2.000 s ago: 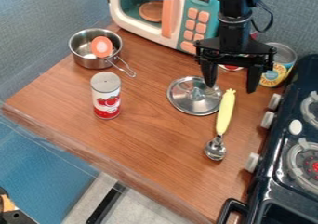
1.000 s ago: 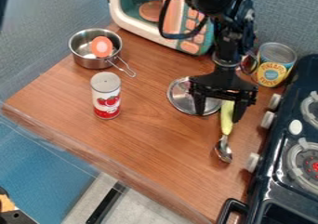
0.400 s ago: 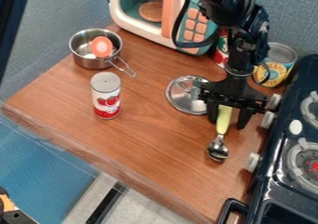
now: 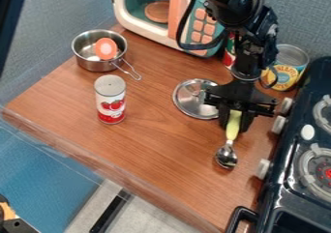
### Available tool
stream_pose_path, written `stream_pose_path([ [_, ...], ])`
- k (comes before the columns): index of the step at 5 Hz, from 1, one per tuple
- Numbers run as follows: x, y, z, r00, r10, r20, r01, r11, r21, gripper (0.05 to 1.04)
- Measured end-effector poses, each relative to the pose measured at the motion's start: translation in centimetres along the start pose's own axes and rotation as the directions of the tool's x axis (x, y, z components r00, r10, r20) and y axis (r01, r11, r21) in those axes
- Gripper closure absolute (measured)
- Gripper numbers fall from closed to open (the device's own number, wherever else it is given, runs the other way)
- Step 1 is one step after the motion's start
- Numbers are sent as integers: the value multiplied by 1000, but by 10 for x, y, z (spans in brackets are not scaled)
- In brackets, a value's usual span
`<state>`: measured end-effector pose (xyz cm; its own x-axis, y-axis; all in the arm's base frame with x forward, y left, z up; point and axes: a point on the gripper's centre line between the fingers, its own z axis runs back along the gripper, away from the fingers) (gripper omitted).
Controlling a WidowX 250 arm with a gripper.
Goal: Move the spoon into the bottom middle of the table
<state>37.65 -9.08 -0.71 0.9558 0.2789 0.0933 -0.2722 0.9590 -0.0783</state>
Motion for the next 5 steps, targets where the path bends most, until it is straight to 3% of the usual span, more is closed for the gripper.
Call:
stream_pose_path([
  [1, -6, 5, 17, 999, 34, -6, -34, 999, -22, 692],
  [2, -8, 27, 53, 983, 182, 18, -180, 981, -68, 692],
  [3, -9, 49, 79, 928, 371, 26, -364, 922, -133, 692],
  [4, -22, 68, 102, 810, 583, 63, -560, 801, -210, 692],
  [5, -34, 69, 104, 633, 773, 30, -751, 624, -215, 692],
])
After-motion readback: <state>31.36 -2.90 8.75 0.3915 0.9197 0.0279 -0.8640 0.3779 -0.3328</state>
